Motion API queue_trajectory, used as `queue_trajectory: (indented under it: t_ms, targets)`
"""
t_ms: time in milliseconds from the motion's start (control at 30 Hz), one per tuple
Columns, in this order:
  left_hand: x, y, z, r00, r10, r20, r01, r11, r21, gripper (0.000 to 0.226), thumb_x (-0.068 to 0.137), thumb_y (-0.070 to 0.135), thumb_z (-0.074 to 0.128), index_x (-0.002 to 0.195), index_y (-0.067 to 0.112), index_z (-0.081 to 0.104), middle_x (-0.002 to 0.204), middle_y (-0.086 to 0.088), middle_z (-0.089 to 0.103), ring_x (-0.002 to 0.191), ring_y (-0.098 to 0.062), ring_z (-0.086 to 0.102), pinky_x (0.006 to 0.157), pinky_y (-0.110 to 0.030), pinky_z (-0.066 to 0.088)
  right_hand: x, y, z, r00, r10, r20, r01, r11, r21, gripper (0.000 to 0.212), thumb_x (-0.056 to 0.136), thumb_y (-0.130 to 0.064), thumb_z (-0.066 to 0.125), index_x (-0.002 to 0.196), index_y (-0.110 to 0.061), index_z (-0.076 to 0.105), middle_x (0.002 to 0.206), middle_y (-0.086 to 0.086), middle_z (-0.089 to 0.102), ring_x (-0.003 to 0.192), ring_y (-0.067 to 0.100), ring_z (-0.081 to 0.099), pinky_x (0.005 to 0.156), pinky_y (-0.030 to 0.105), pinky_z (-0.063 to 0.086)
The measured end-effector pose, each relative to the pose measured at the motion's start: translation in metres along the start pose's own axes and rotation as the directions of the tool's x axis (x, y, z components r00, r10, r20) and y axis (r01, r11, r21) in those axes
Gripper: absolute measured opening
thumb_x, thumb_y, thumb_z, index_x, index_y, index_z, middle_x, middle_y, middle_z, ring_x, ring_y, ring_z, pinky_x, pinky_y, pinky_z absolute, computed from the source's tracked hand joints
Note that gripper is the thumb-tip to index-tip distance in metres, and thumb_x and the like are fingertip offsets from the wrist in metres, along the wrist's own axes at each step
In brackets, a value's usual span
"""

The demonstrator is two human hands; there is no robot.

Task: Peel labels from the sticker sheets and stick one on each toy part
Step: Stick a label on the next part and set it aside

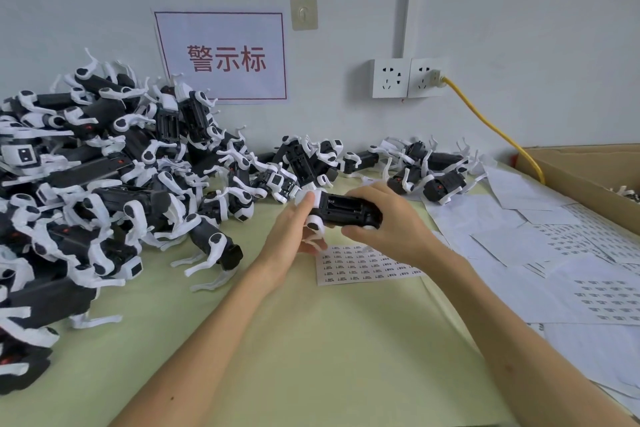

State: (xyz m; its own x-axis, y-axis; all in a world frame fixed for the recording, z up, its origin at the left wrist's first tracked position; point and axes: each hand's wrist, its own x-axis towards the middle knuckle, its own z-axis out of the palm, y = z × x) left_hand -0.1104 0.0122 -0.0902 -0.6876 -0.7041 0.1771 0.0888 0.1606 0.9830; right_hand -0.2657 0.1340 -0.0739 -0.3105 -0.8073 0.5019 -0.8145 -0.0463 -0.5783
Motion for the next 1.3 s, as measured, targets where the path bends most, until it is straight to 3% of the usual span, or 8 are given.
queue_trajectory:
  t_ms: [267, 433, 633, 767, 900, 967, 1167, 1300]
  targets:
    - [0.000, 0.003, -0.003, 0.999, 0.006, -0.050, -0.010, 0.995, -0.097, 0.031, 0.090, 0.050, 0.055, 0.091, 0.019, 0.062, 0.071, 0.003, 0.065, 0.059, -0.012, 0.049, 0.055, -0.026, 0.036, -0.001, -0.008, -0.011, 0.991, 0.130, 0.032, -0.133, 0.984, 0.119, 0.031, 0.077, -0.047, 0.071, 0.101, -0.027, 0.071, 0.085, -0.007, 0.066, 0.068, 0.004, 0.059, 0.061, 0.019, 0.044]
    - [-0.002, 0.004, -0.003, 0.996, -0.028, 0.087, 0.042, 0.985, -0.169, 0.046, 0.087, 0.053, 0.055, 0.108, 0.014, 0.068, 0.083, -0.001, 0.064, 0.062, -0.018, 0.057, 0.059, -0.029, 0.043, 0.001, -0.003, -0.023, 0.969, 0.221, -0.114, -0.166, 0.916, 0.366, 0.025, 0.079, -0.042, 0.062, 0.084, -0.021, 0.074, 0.063, -0.007, 0.058, 0.065, 0.016, 0.053, 0.066, 0.032, 0.037]
    - [-0.014, 0.010, 0.006, 0.976, 0.015, 0.219, -0.004, 0.999, -0.049, 0.051, 0.092, 0.055, 0.050, 0.123, 0.018, 0.068, 0.097, 0.000, 0.071, 0.074, -0.018, 0.063, 0.064, -0.025, 0.049, 0.001, -0.006, -0.019, 0.938, 0.332, -0.100, -0.227, 0.807, 0.546, 0.041, 0.092, -0.048, 0.054, 0.101, -0.010, 0.069, 0.081, 0.003, 0.057, 0.081, 0.024, 0.055, 0.082, 0.040, 0.044]
    - [-0.019, 0.013, 0.020, 0.973, -0.026, 0.231, 0.045, 0.996, -0.077, 0.058, 0.090, 0.065, 0.047, 0.120, 0.020, 0.067, 0.101, 0.002, 0.072, 0.075, -0.014, 0.064, 0.064, -0.026, 0.050, -0.002, -0.017, -0.003, 0.956, 0.277, 0.094, -0.284, 0.803, 0.524, 0.019, 0.106, -0.026, 0.049, 0.106, -0.021, 0.067, 0.088, -0.001, 0.065, 0.079, 0.016, 0.060, 0.078, 0.035, 0.048]
    - [-0.019, 0.012, 0.016, 0.981, -0.040, 0.190, 0.068, 0.987, -0.147, 0.050, 0.108, 0.051, 0.037, 0.108, 0.020, 0.076, 0.085, -0.027, 0.067, 0.078, -0.029, 0.070, 0.072, -0.037, 0.056, -0.002, -0.021, 0.003, 0.951, 0.201, 0.236, -0.293, 0.828, 0.477, 0.031, 0.104, -0.020, 0.053, 0.135, -0.020, 0.057, 0.103, 0.005, 0.057, 0.074, 0.021, 0.061, 0.072, 0.029, 0.048]
    - [-0.018, 0.011, 0.013, 0.982, -0.025, 0.188, 0.060, 0.982, -0.180, 0.043, 0.110, 0.042, 0.037, 0.132, 0.018, 0.065, 0.077, -0.015, 0.067, 0.070, -0.031, 0.068, 0.074, -0.042, 0.058, -0.002, -0.022, 0.002, 0.964, 0.167, 0.207, -0.247, 0.850, 0.466, 0.032, 0.102, -0.022, 0.058, 0.135, -0.022, 0.058, 0.102, 0.004, 0.060, 0.073, 0.014, 0.064, 0.069, 0.022, 0.048]
    - [-0.021, 0.013, 0.014, 0.979, 0.046, 0.197, -0.024, 0.993, -0.116, 0.025, 0.108, 0.039, 0.049, 0.118, 0.043, 0.072, 0.103, -0.003, 0.075, 0.064, -0.027, 0.065, 0.066, -0.039, 0.060, -0.002, -0.019, 0.004, 0.980, 0.182, 0.081, -0.198, 0.845, 0.496, 0.022, 0.097, -0.030, 0.068, 0.117, -0.021, 0.064, 0.098, 0.006, 0.068, 0.077, 0.020, 0.072, 0.078, 0.035, 0.058]
    - [-0.021, 0.012, 0.012, 0.970, 0.094, 0.225, -0.086, 0.995, -0.046, 0.024, 0.105, 0.031, 0.057, 0.125, 0.041, 0.067, 0.110, -0.014, 0.069, 0.070, -0.033, 0.058, 0.054, -0.035, 0.058, -0.001, -0.017, 0.005, 0.976, 0.217, 0.010, -0.198, 0.866, 0.460, 0.025, 0.096, -0.042, 0.066, 0.098, -0.017, 0.062, 0.089, -0.005, 0.064, 0.077, 0.009, 0.059, 0.072, 0.022, 0.048]
